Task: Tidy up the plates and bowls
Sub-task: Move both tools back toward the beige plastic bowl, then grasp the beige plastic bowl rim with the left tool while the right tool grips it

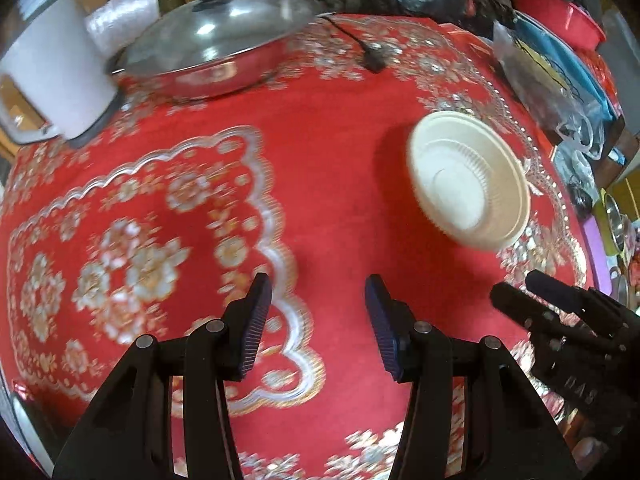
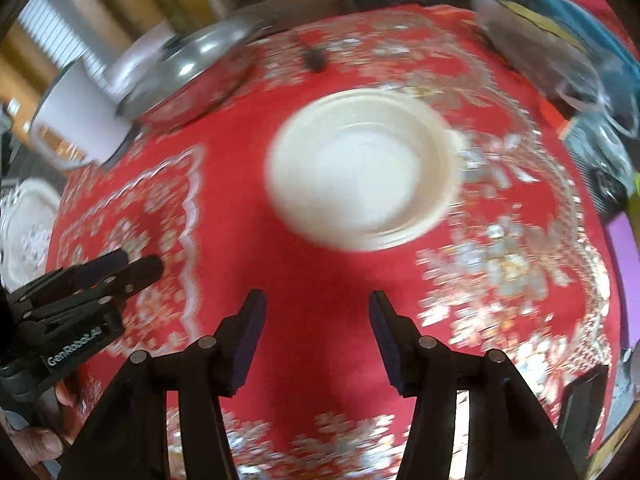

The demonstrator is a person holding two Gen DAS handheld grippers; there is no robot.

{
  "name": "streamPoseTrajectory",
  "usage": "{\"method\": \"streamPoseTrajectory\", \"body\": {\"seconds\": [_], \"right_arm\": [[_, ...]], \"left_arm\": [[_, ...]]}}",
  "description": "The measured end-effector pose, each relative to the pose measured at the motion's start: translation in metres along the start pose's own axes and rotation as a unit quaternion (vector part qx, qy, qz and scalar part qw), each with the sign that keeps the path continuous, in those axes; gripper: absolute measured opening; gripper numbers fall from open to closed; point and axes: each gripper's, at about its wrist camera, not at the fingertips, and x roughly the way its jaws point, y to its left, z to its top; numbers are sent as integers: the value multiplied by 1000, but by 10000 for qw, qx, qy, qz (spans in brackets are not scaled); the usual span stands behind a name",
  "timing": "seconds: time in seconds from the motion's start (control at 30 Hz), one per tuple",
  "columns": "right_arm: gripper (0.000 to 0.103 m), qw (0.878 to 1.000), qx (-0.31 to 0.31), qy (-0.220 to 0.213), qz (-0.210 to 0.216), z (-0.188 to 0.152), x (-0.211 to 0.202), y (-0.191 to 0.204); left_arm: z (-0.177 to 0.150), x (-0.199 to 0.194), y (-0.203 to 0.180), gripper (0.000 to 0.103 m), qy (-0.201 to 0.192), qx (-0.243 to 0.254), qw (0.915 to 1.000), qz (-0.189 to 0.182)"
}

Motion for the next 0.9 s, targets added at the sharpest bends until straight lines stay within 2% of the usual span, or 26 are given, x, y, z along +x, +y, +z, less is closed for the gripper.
{"method": "streamPoseTrajectory", "body": {"seconds": [0.17,0.37,0.63,0.9], "right_arm": [[56,9990,420,-103,-138,21,4,-49],[57,9981,601,-69,-89,43,18,-77],[57,9963,816,-30,268,57,34,-87],[57,9969,729,70,273,67,52,-84]], "left_arm": [[27,17,-20,49,67,-15,9999,-87],[56,39,-42,49,138,-71,9997,-170],[81,63,-54,49,162,-102,9996,-190],[87,85,-62,49,347,-55,9992,-163]]}}
